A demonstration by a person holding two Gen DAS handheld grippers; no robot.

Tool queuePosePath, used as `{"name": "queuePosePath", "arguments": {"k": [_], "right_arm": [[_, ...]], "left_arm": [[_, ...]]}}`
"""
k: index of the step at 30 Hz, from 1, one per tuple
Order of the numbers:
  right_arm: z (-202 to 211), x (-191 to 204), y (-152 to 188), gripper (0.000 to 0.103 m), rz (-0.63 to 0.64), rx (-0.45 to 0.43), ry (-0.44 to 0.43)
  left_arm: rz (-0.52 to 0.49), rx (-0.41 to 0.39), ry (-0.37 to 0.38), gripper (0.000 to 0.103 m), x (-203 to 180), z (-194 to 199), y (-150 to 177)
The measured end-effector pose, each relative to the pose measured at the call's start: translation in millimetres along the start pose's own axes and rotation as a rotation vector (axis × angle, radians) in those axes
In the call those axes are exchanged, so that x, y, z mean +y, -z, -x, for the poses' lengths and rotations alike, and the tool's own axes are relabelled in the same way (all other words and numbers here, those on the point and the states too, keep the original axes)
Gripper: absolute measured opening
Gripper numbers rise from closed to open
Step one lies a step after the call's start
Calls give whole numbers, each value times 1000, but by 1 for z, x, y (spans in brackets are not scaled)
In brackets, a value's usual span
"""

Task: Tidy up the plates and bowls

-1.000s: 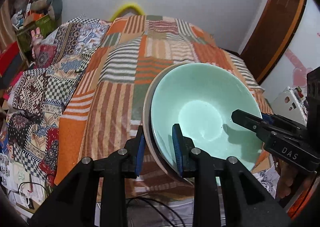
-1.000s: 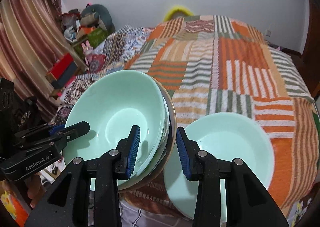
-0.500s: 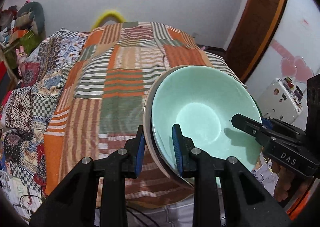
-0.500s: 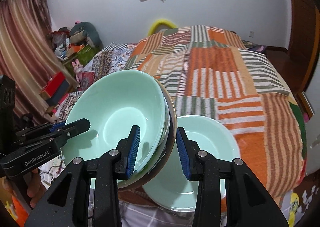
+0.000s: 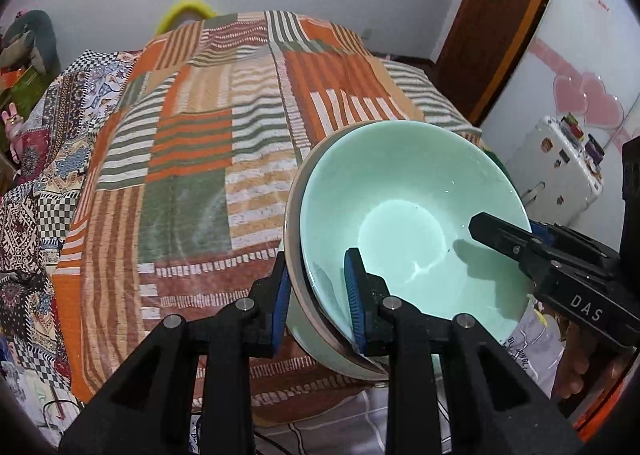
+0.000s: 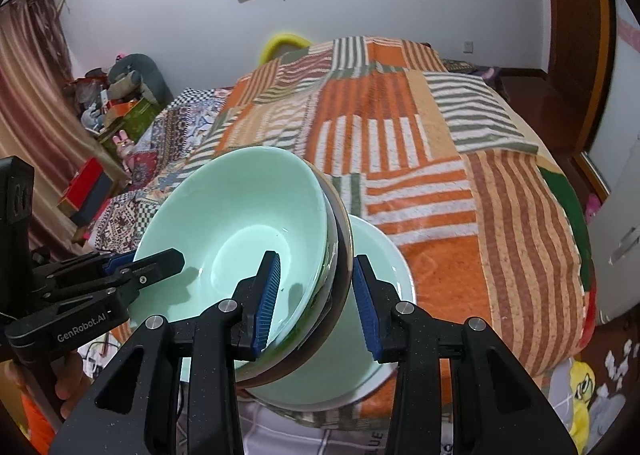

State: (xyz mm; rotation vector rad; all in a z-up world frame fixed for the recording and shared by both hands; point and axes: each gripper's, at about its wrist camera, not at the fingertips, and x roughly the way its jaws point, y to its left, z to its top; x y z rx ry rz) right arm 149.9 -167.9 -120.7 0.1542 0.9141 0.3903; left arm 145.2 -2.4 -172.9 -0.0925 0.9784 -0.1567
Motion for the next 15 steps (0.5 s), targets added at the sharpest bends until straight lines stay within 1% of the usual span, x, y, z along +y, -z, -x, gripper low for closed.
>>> {"name": "queuePosePath", "arguments": {"k": [15], "right_arm": [[-28, -14, 8, 34, -39, 80, 16]], "left_arm": [[-20, 96, -21, 26, -1, -43, 5]]}}
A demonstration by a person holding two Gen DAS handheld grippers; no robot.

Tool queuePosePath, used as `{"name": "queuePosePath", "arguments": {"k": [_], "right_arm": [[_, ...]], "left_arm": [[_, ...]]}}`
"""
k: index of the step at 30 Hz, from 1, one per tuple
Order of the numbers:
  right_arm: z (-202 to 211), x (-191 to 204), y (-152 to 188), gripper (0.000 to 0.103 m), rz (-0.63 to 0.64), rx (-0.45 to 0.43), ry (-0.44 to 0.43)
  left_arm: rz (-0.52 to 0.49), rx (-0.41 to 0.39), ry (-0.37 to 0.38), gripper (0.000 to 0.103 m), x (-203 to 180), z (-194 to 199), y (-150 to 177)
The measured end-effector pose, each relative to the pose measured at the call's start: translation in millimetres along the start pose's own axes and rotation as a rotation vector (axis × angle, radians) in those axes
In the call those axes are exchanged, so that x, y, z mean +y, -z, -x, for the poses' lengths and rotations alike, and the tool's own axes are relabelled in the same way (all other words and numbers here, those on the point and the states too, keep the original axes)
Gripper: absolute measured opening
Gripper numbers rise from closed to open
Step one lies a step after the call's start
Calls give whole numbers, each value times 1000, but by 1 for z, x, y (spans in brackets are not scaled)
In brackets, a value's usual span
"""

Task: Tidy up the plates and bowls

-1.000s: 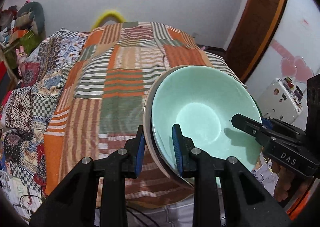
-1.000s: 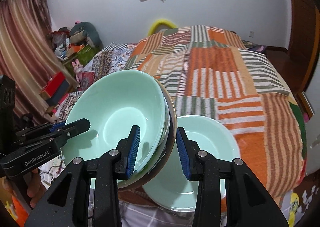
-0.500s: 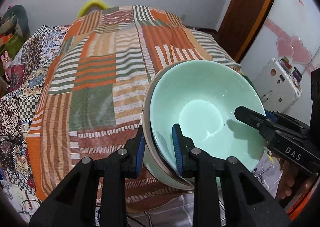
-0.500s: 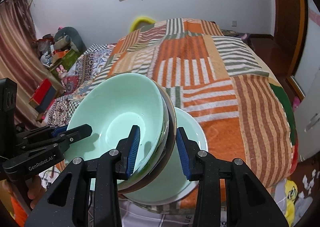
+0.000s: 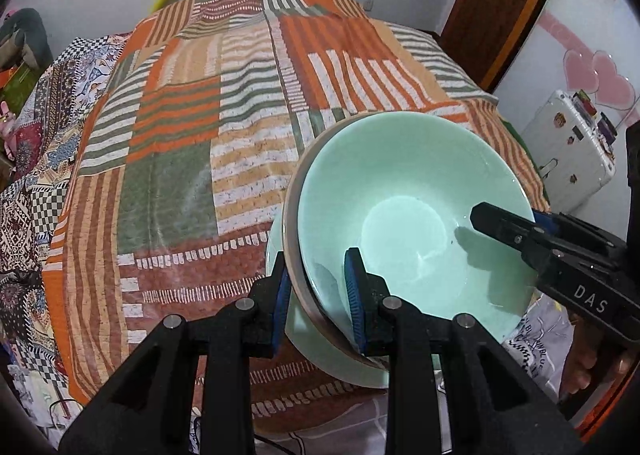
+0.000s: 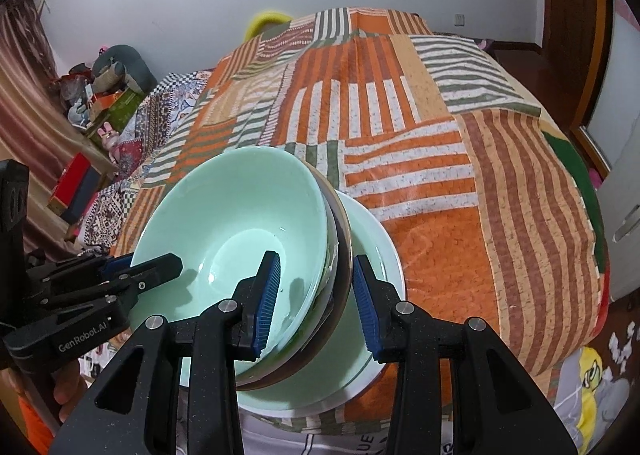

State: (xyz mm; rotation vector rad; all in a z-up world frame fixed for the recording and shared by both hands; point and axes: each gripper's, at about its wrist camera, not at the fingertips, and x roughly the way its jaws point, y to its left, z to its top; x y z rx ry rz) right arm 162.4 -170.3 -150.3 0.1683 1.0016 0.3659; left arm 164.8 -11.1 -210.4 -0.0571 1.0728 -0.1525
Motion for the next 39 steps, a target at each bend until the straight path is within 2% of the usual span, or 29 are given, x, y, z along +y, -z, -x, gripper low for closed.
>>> {"name": "queuePosePath", "arguments": {"k": [12, 14, 18, 21, 25, 29, 34, 36, 39], "right_arm": [[0, 1, 2, 38, 26, -17, -25], [1, 2, 1, 38, 34, -16, -16], [14, 6, 1, 49, 72, -45, 18], [30, 8, 0, 49, 86, -77, 25], [63, 16, -4, 49, 112, -161, 14], [105, 29, -7, 56, 158, -273, 5], [148, 42, -6, 58, 195, -395, -13], [166, 46, -4, 66, 203, -454, -20], [185, 52, -2, 70, 216, -522, -32]], "left_arm": [[63, 1, 59, 29, 12, -7, 2], [63, -13, 35, 30, 12, -3, 3], [44, -71, -4, 31, 13, 19, 4], [36, -141, -12, 31, 10, 47, 3], [-4, -286, -42, 32, -4, 95, 5], [-37, -423, -50, 35, -21, 143, 11], [-30, -550, -20, 46, -31, 187, 18], [-26, -599, -17, 51, -33, 204, 22], [-21, -665, -16, 62, -34, 224, 28]]}}
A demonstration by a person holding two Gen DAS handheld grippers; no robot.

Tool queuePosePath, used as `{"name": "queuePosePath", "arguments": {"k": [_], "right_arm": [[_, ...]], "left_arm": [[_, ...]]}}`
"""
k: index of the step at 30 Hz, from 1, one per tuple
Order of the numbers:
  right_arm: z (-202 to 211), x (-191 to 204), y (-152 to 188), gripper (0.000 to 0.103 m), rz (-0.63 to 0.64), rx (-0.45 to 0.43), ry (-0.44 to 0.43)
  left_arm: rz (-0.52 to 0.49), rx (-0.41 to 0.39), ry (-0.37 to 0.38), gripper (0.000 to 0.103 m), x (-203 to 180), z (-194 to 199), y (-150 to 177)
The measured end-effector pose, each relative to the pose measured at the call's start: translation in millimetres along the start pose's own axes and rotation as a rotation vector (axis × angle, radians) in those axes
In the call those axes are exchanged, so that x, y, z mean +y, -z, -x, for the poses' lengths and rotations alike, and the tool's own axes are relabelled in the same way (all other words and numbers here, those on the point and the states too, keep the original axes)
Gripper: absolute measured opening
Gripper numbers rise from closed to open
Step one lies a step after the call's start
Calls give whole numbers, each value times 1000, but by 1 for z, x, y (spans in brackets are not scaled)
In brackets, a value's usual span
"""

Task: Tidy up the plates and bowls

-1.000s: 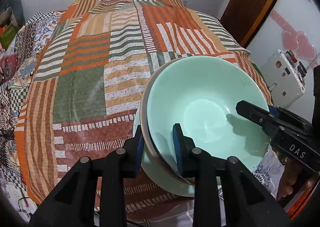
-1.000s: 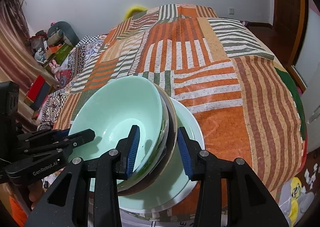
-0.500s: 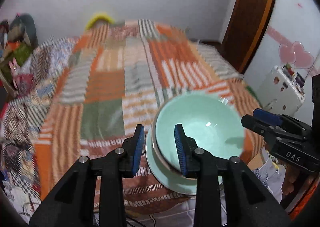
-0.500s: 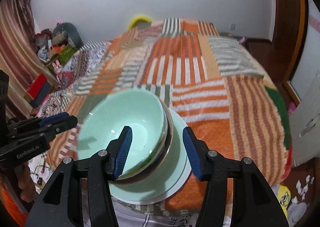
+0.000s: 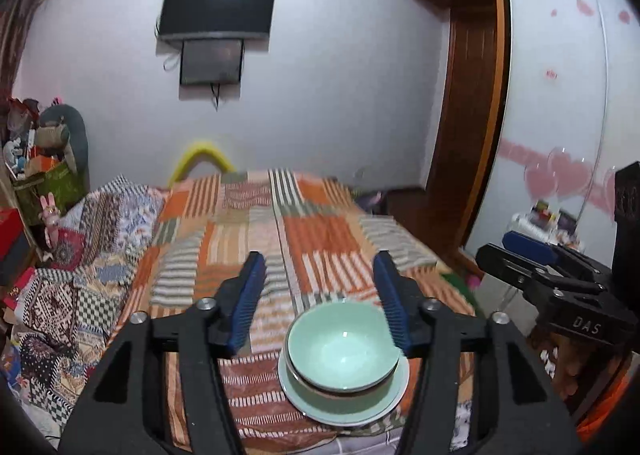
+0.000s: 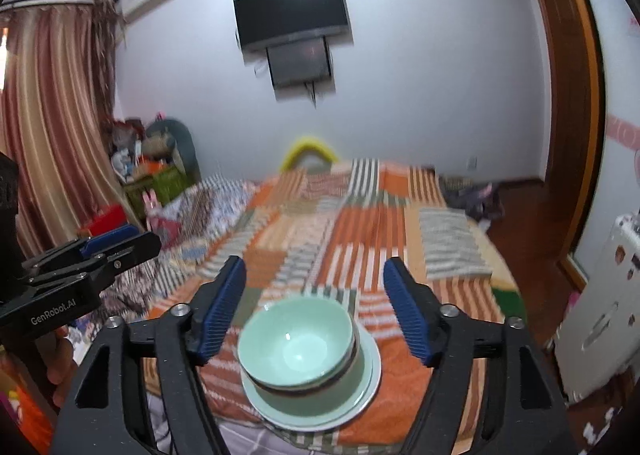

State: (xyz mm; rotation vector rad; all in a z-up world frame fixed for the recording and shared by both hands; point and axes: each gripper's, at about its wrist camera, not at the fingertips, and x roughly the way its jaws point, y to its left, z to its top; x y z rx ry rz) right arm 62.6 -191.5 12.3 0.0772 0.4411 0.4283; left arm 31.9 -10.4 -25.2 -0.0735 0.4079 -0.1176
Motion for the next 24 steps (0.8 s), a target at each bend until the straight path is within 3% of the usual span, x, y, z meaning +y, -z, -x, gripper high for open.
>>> {"name": "queuePosePath", "arguments": {"k": [4, 9, 14, 24], "right_arm": [[14, 8, -6, 79, 16, -55, -20], [23, 14, -6, 86, 33, -101, -32], [25, 14, -4, 101, 30, -132, -19], [32, 16, 0, 102, 42, -156, -8]], "left_arm": [[6, -62, -6, 69, 3, 19, -7], [11, -116, -30, 98, 5, 32, -8], [23, -120, -32, 100, 8, 33, -7], [-5, -135, -50, 101, 2, 34, -1]]}}
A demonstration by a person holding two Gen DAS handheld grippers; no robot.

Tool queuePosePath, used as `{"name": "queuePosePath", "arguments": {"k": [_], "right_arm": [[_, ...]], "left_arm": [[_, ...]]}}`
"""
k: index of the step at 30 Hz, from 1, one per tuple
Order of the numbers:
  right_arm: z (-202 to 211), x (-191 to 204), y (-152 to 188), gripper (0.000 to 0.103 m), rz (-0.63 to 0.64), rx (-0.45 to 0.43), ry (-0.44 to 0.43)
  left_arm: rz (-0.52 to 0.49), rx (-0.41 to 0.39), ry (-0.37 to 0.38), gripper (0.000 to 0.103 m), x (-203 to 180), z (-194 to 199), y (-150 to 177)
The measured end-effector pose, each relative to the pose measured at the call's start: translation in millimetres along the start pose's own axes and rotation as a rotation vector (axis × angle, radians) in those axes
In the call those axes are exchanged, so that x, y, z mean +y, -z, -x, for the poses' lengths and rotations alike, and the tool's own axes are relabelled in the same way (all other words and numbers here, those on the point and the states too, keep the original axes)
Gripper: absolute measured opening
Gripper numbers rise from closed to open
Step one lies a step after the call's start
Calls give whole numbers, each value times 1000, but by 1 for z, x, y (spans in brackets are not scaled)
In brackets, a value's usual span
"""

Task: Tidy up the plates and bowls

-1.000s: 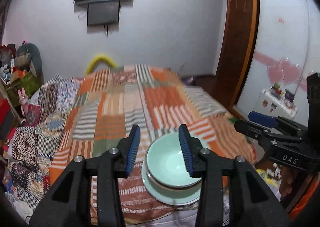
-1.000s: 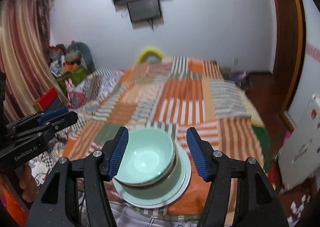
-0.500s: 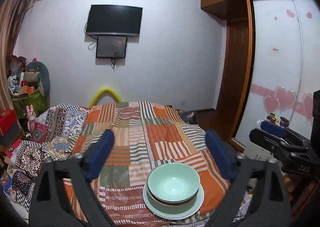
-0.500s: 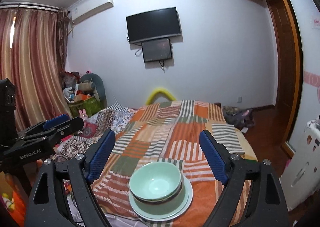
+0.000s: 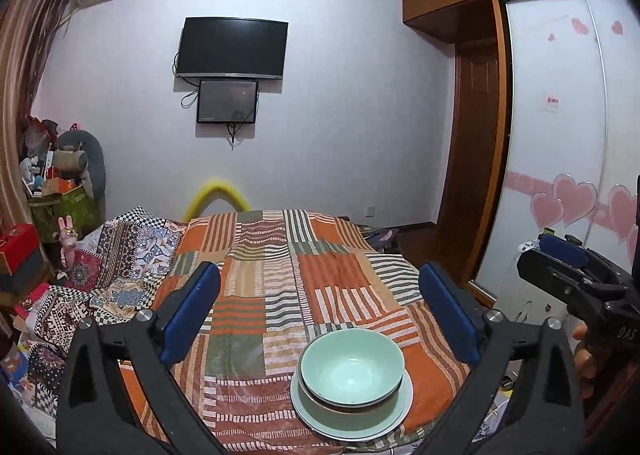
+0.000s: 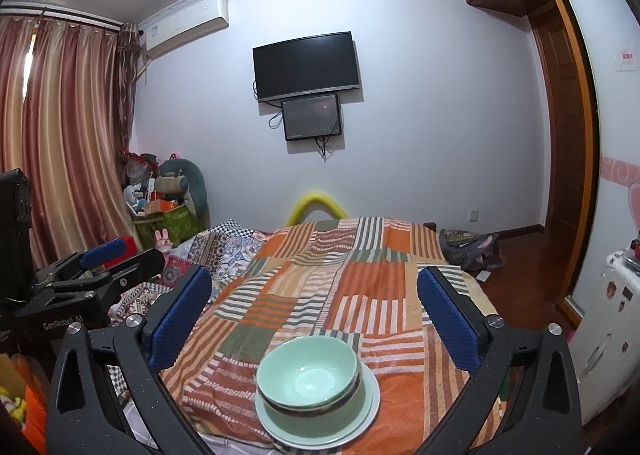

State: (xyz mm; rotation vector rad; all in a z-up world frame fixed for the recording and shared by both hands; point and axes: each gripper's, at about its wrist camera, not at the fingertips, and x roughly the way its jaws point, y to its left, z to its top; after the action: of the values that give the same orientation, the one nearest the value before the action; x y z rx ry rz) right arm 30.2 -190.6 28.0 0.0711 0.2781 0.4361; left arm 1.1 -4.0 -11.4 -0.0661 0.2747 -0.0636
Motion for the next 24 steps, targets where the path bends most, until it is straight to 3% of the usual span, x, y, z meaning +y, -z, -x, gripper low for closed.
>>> {"name": "queuePosePath", "arguments": {"k": [24], "right_arm": [[0, -1, 2, 102, -1, 1, -4]], "left_arm": [[-28, 11, 1, 101, -8, -3, 4]]}}
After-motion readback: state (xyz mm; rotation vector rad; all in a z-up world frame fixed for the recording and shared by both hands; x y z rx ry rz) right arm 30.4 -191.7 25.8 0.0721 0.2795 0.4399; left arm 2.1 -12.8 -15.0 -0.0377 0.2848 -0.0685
